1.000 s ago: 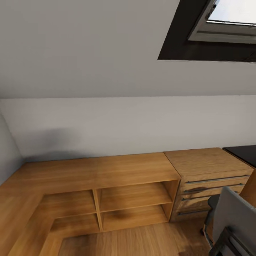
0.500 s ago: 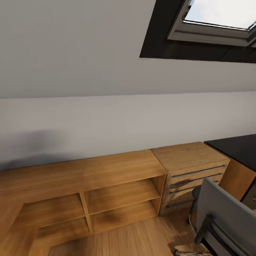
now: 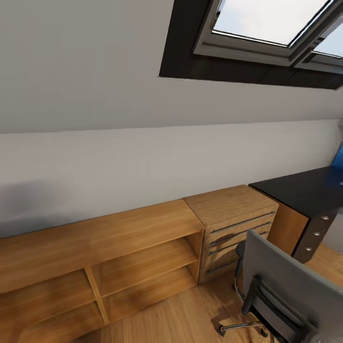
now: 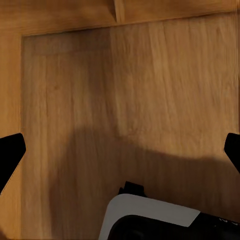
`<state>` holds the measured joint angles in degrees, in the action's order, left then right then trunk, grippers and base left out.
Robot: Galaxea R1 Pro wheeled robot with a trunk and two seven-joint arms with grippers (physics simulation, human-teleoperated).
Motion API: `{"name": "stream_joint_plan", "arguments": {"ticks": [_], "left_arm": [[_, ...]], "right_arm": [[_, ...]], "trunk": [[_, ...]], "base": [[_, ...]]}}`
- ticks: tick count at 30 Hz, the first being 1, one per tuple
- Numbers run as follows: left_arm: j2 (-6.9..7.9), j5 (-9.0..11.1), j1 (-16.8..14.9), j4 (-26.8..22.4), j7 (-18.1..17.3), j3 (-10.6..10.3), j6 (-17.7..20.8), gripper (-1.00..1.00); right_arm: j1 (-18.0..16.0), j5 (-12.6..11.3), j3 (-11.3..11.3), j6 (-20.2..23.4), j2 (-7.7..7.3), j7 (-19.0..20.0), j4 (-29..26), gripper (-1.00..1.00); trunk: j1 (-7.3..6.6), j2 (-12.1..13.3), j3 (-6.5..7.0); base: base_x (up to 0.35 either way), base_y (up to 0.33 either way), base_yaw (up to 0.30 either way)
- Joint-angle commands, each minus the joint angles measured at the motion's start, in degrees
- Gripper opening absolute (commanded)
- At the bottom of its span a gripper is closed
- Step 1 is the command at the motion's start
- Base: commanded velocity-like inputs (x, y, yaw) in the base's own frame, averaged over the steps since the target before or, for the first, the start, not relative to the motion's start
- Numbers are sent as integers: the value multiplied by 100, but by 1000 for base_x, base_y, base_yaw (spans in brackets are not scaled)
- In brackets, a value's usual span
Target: In the bedroom, organize the workspace by keeping the computer under the desk, ensuring the monitor is on the desk, placing the keyboard on the desk next to the monitor, placing the mouse on the desk next to the keyboard, moving the folder from the swivel chair onto the desk next to the mouse, stacking the notebook on top of the folder with the pen on top of the notebook, and positioning the swivel chair next to the desk.
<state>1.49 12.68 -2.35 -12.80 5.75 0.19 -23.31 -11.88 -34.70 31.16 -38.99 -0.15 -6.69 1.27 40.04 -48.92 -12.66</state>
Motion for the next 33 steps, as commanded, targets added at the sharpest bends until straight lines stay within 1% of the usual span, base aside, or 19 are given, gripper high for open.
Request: {"name": "stream_joint_plan", "arguments": {"ticks": [1, 9, 33], "left_arm": [[-2, 16, -2, -1, 5, -4, -19, 100], [1, 16, -2, 0, 5, -6, -17, 100], [-6, 16, 0, 2, 5, -2, -15, 100]], "right_arm": [[-7, 8, 48, -12, 3, -43, 13, 100], [-7, 8, 48, -12, 0, -43, 13, 100], [-7, 8, 48, -21, 1, -43, 13, 100]], "trunk": [[1, -6, -8], [1, -6, -8], [1, -6, -20]], "base": [[123, 91, -287], [178, 102, -290], [4, 2, -288]]}}
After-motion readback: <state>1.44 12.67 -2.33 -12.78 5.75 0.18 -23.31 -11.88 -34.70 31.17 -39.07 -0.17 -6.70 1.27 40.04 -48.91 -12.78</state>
